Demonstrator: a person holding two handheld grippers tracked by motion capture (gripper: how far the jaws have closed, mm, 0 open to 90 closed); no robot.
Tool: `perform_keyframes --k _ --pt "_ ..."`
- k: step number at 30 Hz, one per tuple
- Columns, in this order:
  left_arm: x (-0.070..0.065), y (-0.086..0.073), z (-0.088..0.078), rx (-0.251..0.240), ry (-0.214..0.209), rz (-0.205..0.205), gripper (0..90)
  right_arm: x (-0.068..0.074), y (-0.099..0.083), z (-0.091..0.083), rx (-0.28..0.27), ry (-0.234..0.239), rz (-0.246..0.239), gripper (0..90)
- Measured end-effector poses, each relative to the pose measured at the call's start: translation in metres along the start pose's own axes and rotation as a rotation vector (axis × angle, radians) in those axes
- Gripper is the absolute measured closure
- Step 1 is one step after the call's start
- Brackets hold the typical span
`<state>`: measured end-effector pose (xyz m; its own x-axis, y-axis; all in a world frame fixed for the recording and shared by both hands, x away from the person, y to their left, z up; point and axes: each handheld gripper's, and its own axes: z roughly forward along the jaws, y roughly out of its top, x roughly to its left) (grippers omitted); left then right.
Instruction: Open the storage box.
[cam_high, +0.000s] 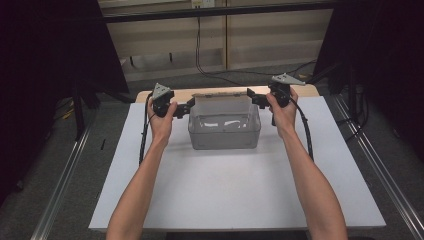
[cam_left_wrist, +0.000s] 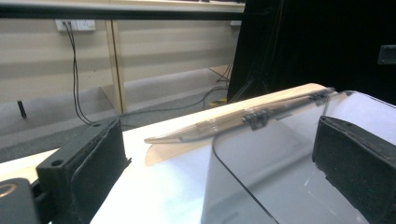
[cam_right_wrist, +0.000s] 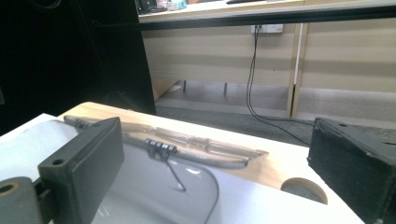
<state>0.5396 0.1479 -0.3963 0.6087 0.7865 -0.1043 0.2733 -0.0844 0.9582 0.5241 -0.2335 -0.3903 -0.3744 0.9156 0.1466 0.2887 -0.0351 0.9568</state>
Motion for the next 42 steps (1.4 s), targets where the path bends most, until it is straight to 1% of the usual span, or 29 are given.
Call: perform_keyframes --k 3,4,5,6,9,12,13,16,17,18,20,22,24,26,28,31,32,33,34,35,36,37,40,42 --pt "-0.006 -0.003 -0.013 -0.026 0.009 0.011 2.6 0.004 -0.003 -0.01 -0.014 -0.007 -0.012 3.1" --pt "-0.007 -0.005 -0.017 -0.023 0.011 0.026 2.6 0.006 -0.004 -0.014 -0.018 -0.004 -0.016 2.9" --pt "-0.009 -0.006 -0.02 -0.023 0.015 0.033 2.6 0.008 -0.004 -0.018 -0.025 -0.004 -0.018 2.8" --pt "-0.012 -0.008 -0.024 -0.034 0.016 0.026 2.6 0.009 -0.005 -0.022 -0.033 -0.005 -0.027 2.8" --pt "-0.018 -0.012 -0.036 -0.057 0.021 0.04 2.7 0.015 -0.006 -0.036 -0.054 0.003 -0.034 2.4" --pt "-0.022 -0.016 -0.049 -0.069 0.027 0.052 2.8 0.021 -0.009 -0.049 -0.067 0.005 -0.064 2.1" --pt "-0.023 -0.018 -0.053 -0.081 0.026 0.04 2.8 0.023 -0.011 -0.053 -0.071 0.003 -0.076 2.0" --pt "-0.024 -0.025 -0.065 -0.075 0.013 0.023 3.4 0.024 -0.015 -0.067 -0.081 -0.012 -0.096 2.0" --pt "-0.024 -0.028 -0.068 -0.074 0.023 0.01 3.4 0.024 -0.016 -0.071 -0.079 -0.017 -0.104 1.6" --pt "-0.024 -0.03 -0.072 -0.071 0.032 0.015 3.4 0.024 -0.018 -0.075 -0.085 -0.022 -0.108 1.4" --pt "-0.026 -0.033 -0.079 -0.071 0.056 0.032 3.3 0.024 -0.021 -0.084 -0.085 -0.033 -0.104 1.1" --pt "-0.028 -0.034 -0.087 -0.079 0.057 0.045 3.3 0.023 -0.025 -0.092 -0.092 -0.043 -0.105 0.7" --pt "-0.031 -0.036 -0.096 -0.082 0.062 0.063 3.1 0.023 -0.029 -0.1 -0.084 -0.053 -0.109 0.5" --pt "-0.033 -0.04 -0.105 -0.09 0.054 0.058 3.0 0.021 -0.035 -0.108 -0.091 -0.076 -0.116 0.5" --pt "-0.035 -0.045 -0.115 -0.1 0.059 0.057 2.8 0.019 -0.041 -0.117 -0.094 -0.082 -0.1 0.5" --pt "-0.037 -0.054 -0.129 -0.109 0.076 0.027 2.7 0.018 -0.049 -0.132 -0.093 -0.089 -0.093 0.3" --pt "-0.037 -0.057 -0.132 -0.108 0.082 0.029 2.7 0.018 -0.051 -0.137 -0.085 -0.092 -0.088 0.6" --pt "-0.038 -0.06 -0.136 -0.098 0.089 0.041 2.7 0.018 -0.053 -0.142 -0.094 -0.096 -0.086 1.5" --pt "-0.039 -0.063 -0.139 -0.101 0.087 0.032 2.7 0.019 -0.056 -0.146 -0.096 -0.097 -0.081 1.4" --pt "-0.04 -0.067 -0.143 -0.094 0.079 0.033 2.7 0.02 -0.059 -0.151 -0.093 -0.097 -0.078 1.0" --pt "-0.041 -0.07 -0.146 -0.097 0.077 0.029 2.7 0.02 -0.062 -0.157 -0.102 -0.102 -0.077 1.1" --pt "-0.042 -0.073 -0.15 -0.09 0.088 0.037 2.7 0.022 -0.065 -0.162 -0.104 -0.102 -0.079 1.1" --pt "-0.044 -0.077 -0.159 -0.089 0.11 0.015 2.7 0.023 -0.075 -0.176 -0.109 -0.125 -0.109 1.1" --pt "-0.047 -0.078 -0.165 -0.092 0.111 0.023 2.7 0.022 -0.081 -0.184 -0.117 -0.13 -0.099 1.1"
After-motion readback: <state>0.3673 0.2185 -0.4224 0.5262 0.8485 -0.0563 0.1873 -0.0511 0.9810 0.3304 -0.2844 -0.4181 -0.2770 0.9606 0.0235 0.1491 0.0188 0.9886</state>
